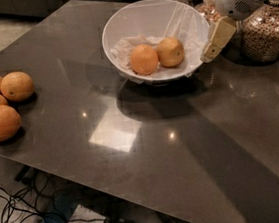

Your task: Pick orange from white bowl

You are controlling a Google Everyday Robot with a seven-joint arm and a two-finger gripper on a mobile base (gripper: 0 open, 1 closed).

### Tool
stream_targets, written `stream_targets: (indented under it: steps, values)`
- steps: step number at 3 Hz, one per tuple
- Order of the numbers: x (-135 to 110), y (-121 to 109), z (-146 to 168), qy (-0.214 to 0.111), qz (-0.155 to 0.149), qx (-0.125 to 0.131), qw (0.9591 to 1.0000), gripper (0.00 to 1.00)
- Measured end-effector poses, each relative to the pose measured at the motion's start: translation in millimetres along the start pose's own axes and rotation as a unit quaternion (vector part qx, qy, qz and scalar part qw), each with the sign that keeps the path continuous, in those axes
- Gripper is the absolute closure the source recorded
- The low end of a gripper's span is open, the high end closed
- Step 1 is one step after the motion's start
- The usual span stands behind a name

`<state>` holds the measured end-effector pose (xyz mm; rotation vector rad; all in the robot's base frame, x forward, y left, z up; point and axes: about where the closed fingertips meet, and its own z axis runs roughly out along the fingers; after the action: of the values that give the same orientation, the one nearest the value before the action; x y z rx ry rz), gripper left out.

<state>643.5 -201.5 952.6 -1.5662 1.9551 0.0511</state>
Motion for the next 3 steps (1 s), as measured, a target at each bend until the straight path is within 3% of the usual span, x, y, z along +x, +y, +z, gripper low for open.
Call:
stream_targets:
  steps: [2,3]
  values:
    - [-5,-7,25,-0.016,0.021,-0.018,0.9995,0.0]
    - [-15,-7,34,-0.025,0.013,-0.028,0.9992,0.0]
